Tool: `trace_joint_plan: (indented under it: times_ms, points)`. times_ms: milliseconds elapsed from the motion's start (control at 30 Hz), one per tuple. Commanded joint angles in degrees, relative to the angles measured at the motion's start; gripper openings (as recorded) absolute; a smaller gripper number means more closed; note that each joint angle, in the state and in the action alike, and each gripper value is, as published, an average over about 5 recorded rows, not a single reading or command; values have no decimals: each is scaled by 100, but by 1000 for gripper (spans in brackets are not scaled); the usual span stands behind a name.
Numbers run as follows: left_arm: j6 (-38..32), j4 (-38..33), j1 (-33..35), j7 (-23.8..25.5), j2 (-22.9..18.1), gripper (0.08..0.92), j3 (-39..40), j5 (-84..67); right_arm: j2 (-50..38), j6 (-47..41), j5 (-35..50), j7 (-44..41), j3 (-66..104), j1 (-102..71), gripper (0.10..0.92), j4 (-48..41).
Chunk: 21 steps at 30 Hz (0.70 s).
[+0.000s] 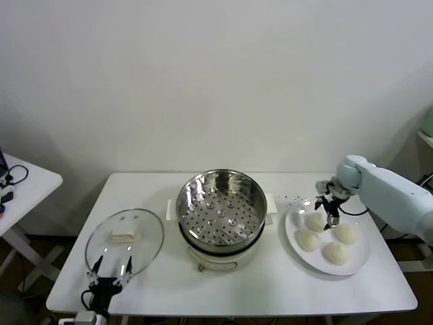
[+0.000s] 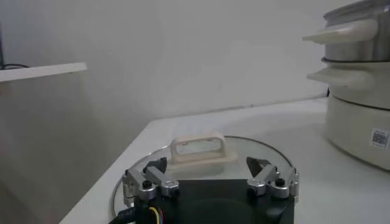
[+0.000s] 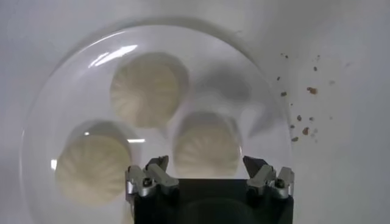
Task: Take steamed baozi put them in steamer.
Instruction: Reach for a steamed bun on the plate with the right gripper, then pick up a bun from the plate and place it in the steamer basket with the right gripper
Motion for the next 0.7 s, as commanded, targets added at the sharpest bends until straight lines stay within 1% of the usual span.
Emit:
trace_joint_plan:
  times_ms: [33, 200, 300, 467, 700]
  points:
    - [5, 16, -5, -6, 2, 823, -3, 5, 62, -1, -44, -9, 19, -39, 663, -86]
    - [5, 36, -16, -8, 11, 823, -13, 12, 48, 14, -58, -7, 32, -9, 527, -69]
    - [-3, 52, -18, -11, 16, 823, -20, 12, 15, 24, -28, 0, 23, 35, 491, 13]
    - [-15, 53, -4, -15, 21, 823, -49, 11, -269, 68, 285, -17, -368, 543, 484, 557]
    - [-37, 32, 9, -24, 12, 823, -80, 39, -735, 435, 1280, -48, -1951, 2500, 484, 1978]
